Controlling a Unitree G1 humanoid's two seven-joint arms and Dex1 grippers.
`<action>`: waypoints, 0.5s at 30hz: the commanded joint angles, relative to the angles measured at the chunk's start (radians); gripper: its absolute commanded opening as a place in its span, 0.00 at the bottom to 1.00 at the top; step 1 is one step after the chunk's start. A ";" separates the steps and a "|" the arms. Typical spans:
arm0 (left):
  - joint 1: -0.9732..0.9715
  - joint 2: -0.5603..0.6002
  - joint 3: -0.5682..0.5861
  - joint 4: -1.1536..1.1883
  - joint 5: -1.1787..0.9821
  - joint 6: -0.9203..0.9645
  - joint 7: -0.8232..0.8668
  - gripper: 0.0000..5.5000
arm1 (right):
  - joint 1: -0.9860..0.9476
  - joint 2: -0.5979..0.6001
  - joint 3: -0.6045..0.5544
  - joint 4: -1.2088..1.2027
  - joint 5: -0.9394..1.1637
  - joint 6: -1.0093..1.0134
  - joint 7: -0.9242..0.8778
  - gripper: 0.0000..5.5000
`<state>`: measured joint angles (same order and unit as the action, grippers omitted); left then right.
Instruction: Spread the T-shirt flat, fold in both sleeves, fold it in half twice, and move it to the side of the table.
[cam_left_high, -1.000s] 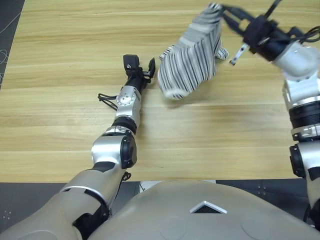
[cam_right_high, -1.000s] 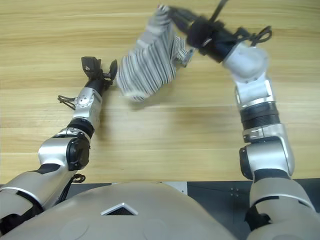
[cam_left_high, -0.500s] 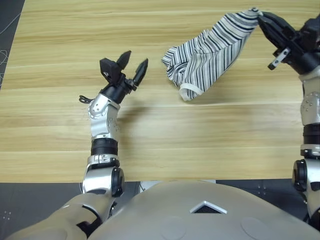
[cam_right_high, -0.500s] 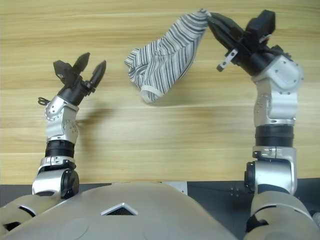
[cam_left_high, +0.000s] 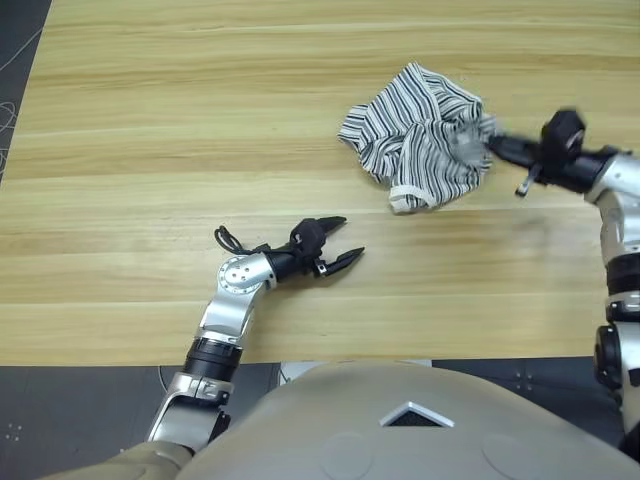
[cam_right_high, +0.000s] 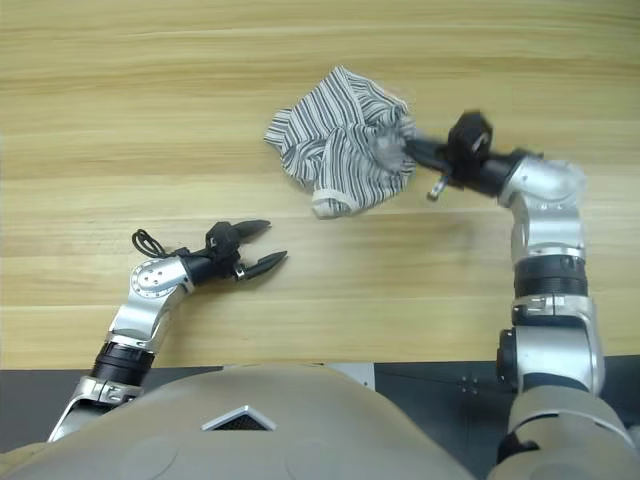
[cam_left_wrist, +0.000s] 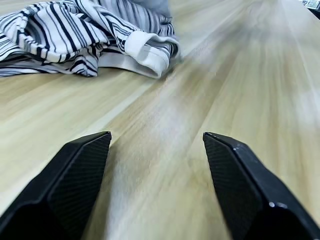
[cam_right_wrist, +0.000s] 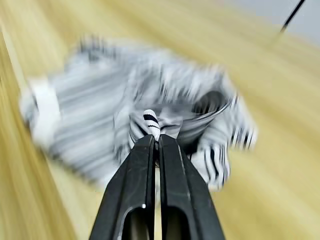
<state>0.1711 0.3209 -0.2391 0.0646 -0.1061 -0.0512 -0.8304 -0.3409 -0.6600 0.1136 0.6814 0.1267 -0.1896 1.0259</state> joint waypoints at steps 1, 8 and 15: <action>0.057 0.024 0.020 -0.064 -0.009 0.000 0.033 0.63 | -0.087 0.001 0.063 0.130 -0.173 -0.034 -0.154 0.02; 0.153 0.047 0.063 -0.148 -0.035 -0.002 0.073 0.63 | -0.211 0.029 0.133 0.210 -0.355 -0.059 -0.336 0.06; 0.186 0.063 0.076 -0.182 -0.044 0.000 0.090 0.63 | -0.232 -0.071 0.129 0.081 -0.406 -0.021 -0.277 0.24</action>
<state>0.3518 0.3697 -0.1677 -0.1022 -0.1508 -0.0496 -0.7515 -0.5470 -0.6802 0.2495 0.8066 -0.2707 -0.2284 0.7285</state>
